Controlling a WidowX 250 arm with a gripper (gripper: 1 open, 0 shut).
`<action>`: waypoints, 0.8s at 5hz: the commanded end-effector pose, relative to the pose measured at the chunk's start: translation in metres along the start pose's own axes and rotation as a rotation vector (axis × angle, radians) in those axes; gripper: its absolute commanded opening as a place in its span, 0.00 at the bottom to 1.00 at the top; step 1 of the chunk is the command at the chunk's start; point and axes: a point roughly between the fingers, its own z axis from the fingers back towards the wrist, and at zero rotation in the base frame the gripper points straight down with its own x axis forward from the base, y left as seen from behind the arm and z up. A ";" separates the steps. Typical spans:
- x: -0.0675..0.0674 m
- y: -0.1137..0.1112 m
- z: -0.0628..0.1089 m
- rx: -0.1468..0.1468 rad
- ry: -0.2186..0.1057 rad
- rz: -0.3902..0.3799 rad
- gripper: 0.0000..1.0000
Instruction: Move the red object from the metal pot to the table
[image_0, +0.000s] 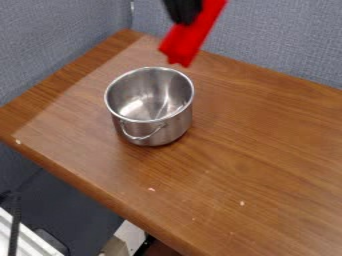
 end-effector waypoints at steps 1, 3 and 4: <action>0.002 -0.030 0.009 -0.026 -0.041 -0.090 0.00; -0.014 -0.045 -0.005 0.023 0.021 -0.204 0.00; -0.033 -0.054 -0.025 0.039 0.035 -0.247 0.00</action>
